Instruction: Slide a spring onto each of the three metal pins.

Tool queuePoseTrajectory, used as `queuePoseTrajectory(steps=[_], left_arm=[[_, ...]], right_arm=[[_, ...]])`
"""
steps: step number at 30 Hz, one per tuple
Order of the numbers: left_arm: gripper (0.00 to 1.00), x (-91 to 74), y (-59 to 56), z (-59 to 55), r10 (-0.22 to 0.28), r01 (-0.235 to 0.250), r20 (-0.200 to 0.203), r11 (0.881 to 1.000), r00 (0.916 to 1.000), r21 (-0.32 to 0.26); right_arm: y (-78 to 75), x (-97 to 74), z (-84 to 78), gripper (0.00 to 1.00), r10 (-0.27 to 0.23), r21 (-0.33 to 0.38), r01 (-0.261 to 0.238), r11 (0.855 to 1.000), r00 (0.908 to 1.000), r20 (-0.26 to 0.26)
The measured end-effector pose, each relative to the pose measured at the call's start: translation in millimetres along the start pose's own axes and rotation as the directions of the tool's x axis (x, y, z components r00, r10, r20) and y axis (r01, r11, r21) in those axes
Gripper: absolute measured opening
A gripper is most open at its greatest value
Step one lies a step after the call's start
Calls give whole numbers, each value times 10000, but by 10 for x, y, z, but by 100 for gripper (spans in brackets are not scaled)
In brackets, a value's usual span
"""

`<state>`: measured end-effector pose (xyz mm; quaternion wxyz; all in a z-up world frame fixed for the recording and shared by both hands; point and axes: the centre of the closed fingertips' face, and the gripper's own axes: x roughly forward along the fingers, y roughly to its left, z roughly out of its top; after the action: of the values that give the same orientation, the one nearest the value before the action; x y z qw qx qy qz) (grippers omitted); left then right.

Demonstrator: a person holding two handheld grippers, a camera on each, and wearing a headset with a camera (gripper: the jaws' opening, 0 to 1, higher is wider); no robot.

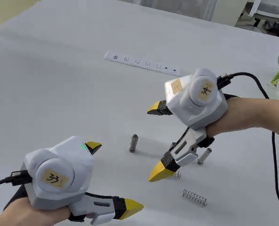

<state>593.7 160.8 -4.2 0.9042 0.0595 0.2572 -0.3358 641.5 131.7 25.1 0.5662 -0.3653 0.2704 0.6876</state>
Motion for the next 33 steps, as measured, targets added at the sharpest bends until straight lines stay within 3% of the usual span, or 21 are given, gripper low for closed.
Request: queuePoseTrajectory(steps=[9, 15, 19, 25, 27, 33], left_arm=[[95, 34, -37, 43, -192, 192, 30, 9998, 9998, 103], [95, 49, -57, 77, -328, 328, 6, 9993, 9995, 163], [94, 52, -59, 107, -362, 361, 68, 9993, 9993, 72], [93, 72, -42, 122, -405, 406, 134, 9991, 9991, -130], [92, 86, -51, 126, -463, 464, 146, 9989, 9988, -111], [90, 149, -147, 166, -771, 768, 154, 9969, 9969, 161]], right_arm=[[51, -287, -140, 99, -837, 552, 811, 9952, 9954, 471], [50, -488, -288, 99, -1518, 1088, 1432, 9837, 9856, 752], [145, -586, -341, 99, -1849, 1307, 1722, 9764, 9784, 921], [230, -722, -505, 99, -2349, 1875, 2130, 9589, 9665, 1031], [188, -769, -597, 99, -2503, 2021, 2254, 9531, 9622, 1072], [363, -879, -818, 99, -2924, 2782, 2560, 9258, 9513, 977]])
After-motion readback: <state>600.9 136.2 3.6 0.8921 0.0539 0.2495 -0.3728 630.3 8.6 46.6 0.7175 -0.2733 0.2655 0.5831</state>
